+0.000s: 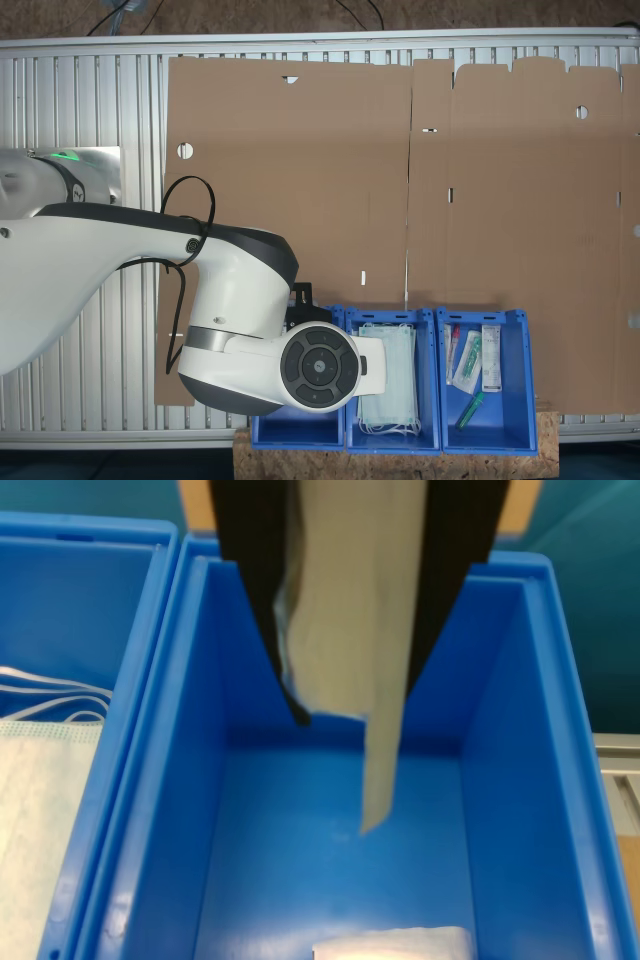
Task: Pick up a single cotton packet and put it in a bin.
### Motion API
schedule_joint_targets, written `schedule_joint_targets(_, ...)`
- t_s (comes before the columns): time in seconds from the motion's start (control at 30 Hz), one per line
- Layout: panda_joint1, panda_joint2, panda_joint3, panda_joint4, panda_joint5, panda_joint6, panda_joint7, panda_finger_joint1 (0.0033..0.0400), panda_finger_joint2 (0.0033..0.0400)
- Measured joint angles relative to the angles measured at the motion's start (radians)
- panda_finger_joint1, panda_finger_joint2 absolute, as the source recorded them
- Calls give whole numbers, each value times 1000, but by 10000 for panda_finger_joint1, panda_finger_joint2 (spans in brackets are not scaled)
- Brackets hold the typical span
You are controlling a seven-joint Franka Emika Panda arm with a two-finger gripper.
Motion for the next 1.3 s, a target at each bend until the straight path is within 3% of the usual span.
schedule_joint_targets(1.13, 0, 0, 0, 0, 0, 0, 0, 54, 54)
schedule_joint_targets(1.17, 0, 0, 0, 0, 0, 0, 0, 148, 148)
schedule_joint_targets(1.3, 0, 0, 0, 0, 0, 0, 0, 148, 148)
